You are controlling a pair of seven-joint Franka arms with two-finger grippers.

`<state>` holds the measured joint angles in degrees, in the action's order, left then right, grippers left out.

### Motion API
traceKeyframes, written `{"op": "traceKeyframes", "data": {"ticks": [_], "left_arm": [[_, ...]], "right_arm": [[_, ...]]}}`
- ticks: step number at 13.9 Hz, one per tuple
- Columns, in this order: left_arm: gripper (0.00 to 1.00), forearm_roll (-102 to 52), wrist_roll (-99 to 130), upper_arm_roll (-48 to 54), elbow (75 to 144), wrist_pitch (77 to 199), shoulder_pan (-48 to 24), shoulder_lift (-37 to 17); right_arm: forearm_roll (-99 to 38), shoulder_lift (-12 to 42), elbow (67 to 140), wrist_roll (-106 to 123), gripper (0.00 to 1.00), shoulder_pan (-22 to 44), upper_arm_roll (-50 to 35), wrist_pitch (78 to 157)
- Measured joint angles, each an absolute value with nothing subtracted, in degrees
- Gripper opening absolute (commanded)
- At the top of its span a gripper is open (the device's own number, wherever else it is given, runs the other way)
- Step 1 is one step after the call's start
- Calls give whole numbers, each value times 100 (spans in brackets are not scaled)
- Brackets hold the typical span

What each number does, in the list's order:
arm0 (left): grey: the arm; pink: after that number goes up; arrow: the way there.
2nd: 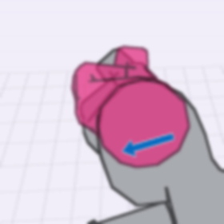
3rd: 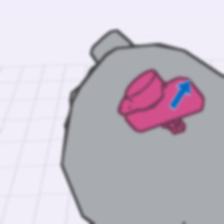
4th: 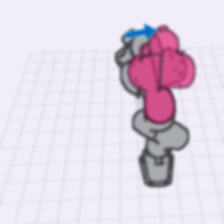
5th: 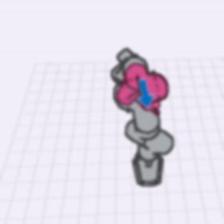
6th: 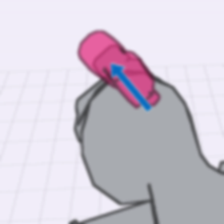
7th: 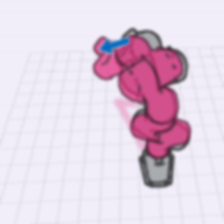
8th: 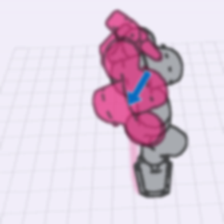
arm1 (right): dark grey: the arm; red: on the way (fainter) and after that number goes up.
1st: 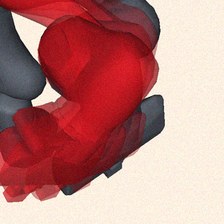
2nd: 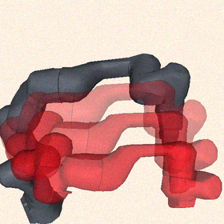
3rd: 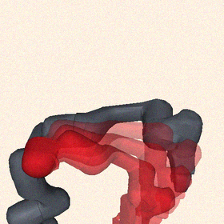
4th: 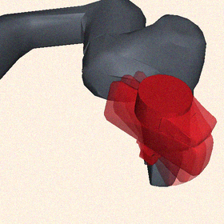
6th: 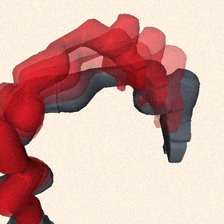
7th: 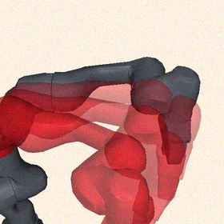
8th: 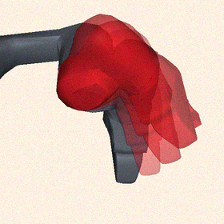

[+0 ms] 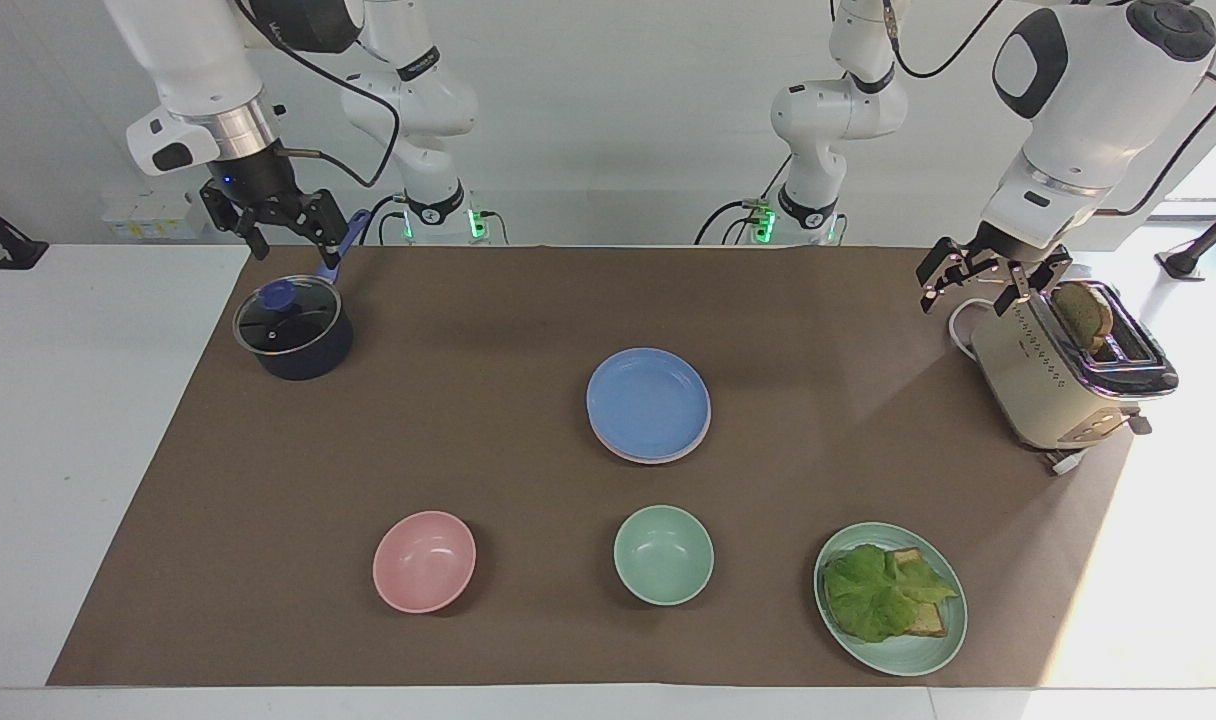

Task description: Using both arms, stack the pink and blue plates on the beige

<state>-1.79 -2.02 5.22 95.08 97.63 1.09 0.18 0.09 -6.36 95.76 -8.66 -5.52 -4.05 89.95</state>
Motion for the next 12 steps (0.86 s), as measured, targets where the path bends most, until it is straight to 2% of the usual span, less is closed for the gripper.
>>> {"op": "traceKeyframes", "data": {"ticks": [2,4,12], "left_arm": [[100,-179,-202,522,9508,9763,109,18],[100,-179,-202,522,9508,9763,109,18],[100,-179,-202,522,9508,9763,109,18]], "right_arm": [[71,-308,8986,-866,100,-538,-434,8426],[100,-29,8585,-866,100,-538,-441,8238],[103,106,8460,-866,100,-483,-462,8233]]}}
